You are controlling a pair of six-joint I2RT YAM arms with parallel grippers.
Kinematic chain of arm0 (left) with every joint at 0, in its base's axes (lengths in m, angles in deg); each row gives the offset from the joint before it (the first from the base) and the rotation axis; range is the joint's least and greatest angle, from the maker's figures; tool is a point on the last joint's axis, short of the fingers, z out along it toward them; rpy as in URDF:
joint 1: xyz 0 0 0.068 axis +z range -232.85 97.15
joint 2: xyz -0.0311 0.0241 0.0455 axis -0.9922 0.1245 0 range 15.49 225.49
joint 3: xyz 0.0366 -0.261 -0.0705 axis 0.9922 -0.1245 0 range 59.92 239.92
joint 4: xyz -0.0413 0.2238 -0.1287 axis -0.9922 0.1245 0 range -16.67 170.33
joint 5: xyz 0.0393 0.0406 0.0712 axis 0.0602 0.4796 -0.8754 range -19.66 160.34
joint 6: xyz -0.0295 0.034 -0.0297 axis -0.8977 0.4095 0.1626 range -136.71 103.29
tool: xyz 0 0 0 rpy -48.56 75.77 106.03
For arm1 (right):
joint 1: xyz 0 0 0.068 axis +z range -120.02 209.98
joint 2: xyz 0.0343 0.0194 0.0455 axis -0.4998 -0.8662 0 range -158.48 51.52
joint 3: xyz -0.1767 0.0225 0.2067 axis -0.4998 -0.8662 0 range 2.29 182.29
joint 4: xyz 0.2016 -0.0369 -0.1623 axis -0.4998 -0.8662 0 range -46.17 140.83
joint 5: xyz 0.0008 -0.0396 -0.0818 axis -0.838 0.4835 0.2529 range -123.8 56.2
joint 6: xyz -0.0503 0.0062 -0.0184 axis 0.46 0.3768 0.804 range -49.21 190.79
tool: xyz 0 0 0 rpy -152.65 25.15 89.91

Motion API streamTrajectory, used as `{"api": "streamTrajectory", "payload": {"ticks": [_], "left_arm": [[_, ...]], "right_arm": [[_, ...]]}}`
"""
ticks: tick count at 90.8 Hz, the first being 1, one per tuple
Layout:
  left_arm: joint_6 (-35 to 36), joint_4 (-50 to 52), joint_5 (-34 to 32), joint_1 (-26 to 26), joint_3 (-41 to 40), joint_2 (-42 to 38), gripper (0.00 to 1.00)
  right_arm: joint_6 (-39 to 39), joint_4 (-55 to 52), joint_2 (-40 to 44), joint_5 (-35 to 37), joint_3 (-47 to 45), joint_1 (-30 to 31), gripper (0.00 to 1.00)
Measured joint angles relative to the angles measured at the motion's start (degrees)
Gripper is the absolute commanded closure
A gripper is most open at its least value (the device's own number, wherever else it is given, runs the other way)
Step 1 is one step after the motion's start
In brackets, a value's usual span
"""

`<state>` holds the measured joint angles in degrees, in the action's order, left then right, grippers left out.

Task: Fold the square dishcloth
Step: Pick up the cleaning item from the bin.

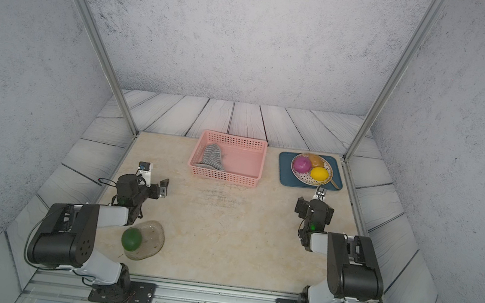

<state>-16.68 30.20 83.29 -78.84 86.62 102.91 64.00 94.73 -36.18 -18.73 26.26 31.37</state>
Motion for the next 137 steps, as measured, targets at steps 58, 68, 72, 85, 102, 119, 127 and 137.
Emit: {"api": "streamTrajectory", "payload": {"ticks": [58,68,72,85,102,119,127,137], "left_arm": [[0.0,2.6,0.1,0.0,0.2,-0.8,0.0],[-0.5,8.9,-0.3,0.0,1.9,-4.0,0.0],[-1.0,11.6,-0.7,0.0,3.1,-5.7,0.0],[-3.5,17.7,-2.1,0.0,6.3,-10.7,0.0],[-8.9,24.3,-4.2,-1.0,8.5,-15.1,0.0],[-11.2,30.7,-7.7,-8.4,13.0,-16.7,0.0],[-11.5,33.1,-8.1,-13.1,17.2,-16.1,0.0],[-11.9,34.6,-8.2,-18.0,23.1,-13.6,0.0]], "right_arm": [[0.0,-0.7,0.4,0.2,0.1,0.0,0.01],[-0.2,-3.7,3.5,1.0,0.2,0.0,0.01],[-0.5,-5.4,5.6,1.8,0.3,0.0,0.01],[-1.4,-9.2,11.9,3.8,1.1,0.0,0.01],[-3.6,-17.3,15.7,6.1,3.7,0.0,0.01],[-6.6,-27.8,15.9,7.7,9.1,0.0,0.01],[-8.5,-32.9,15.2,8.8,12.7,0.0,0.01],[-10.8,-38.1,13.7,10.1,16.8,0.0,0.01]]}}
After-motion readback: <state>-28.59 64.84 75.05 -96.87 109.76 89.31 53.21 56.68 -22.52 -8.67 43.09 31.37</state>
